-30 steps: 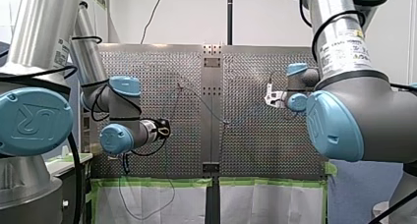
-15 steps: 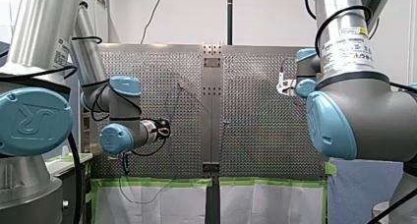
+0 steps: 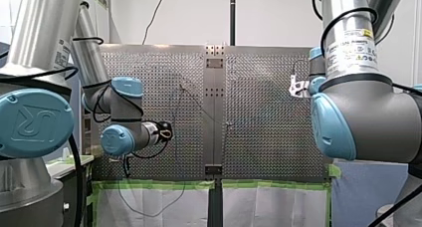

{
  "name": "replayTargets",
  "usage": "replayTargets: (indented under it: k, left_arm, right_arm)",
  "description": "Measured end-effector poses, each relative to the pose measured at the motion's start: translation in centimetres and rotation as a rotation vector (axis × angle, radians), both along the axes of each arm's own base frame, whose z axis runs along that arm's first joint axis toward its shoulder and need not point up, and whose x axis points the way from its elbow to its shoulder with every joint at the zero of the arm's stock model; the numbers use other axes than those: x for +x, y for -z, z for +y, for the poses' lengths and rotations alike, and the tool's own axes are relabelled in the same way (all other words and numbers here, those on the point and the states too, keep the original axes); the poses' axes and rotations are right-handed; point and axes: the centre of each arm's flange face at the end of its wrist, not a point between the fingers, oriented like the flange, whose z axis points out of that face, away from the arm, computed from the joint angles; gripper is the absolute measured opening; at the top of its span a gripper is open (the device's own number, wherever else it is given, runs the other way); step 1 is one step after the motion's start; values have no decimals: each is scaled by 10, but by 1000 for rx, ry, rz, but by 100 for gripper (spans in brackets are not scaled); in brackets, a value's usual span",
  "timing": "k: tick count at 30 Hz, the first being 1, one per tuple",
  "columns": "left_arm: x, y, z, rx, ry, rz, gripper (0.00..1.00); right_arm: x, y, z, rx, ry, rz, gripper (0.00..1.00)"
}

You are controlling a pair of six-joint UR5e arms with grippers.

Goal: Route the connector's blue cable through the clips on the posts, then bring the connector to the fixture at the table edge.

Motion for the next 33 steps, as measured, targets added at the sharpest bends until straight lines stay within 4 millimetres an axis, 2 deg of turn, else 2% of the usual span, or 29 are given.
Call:
replayTargets:
  k: [10, 23, 33]
  left_arm:
    - [-1, 0, 0, 5, 1, 6, 100]
    - [0, 1, 0, 8, -2, 10, 100]
    - [-1, 2, 2, 21, -7, 22, 100]
  right_arm:
    - [-24, -2, -8, 22, -29, 10, 0]
    - [-54, -17, -25, -8, -74, 8, 0]
    - [-60, -10, -33, -1, -134, 13, 0]
